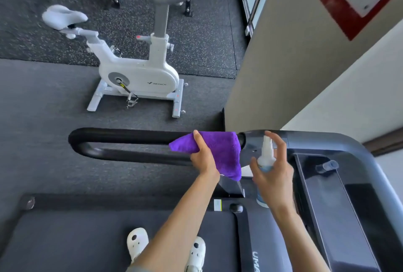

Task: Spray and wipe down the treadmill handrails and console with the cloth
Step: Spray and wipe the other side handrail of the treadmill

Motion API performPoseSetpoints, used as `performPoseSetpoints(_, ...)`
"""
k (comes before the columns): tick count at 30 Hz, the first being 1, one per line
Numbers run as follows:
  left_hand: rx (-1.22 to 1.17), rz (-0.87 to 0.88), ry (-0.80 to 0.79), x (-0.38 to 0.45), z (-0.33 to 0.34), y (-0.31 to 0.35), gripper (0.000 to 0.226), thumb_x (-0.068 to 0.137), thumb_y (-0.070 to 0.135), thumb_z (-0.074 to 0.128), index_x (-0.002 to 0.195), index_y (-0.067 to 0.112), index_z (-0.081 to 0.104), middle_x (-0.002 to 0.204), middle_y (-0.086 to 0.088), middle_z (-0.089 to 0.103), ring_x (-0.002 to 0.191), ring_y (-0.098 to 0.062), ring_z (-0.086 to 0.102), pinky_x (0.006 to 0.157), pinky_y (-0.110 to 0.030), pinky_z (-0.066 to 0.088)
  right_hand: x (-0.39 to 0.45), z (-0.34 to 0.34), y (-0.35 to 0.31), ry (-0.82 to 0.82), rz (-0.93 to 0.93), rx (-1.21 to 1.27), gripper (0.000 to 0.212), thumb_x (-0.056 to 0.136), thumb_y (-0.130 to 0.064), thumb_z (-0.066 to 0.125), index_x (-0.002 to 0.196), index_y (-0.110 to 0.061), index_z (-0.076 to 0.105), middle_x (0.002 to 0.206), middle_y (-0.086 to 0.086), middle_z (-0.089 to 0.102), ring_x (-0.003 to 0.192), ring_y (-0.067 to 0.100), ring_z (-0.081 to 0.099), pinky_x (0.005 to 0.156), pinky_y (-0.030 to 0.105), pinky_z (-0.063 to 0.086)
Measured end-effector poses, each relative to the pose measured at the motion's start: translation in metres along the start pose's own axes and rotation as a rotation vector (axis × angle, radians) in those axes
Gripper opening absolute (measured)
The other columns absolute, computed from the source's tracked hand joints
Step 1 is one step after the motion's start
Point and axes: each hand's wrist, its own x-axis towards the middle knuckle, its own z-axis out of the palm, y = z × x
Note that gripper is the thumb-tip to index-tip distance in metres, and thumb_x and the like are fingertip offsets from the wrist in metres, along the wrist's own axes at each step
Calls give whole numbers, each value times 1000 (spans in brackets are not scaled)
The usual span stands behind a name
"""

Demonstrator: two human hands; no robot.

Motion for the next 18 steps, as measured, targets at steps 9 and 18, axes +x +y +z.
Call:
performPoseSetpoints(9,245,5,-90,-15,-15,-3,53,79,70,54,84,18,46,83,7,57,75,-13,58,71,-30,45,2,-18,6,74,14,6,65,77,-3,63,123,-46,42,64,-14,56,53,11,53,53,16,42)
performPoseSetpoints(18,572,934,-30,-22,-55,113,31,88,46,61,88,15,62,80,2,70,84,-23,65,70,-27,44,-2,7,-16,-3,-35,7,65,80,-6,63,125,-46,38,62,-7,52,49,22,53,47,39,49)
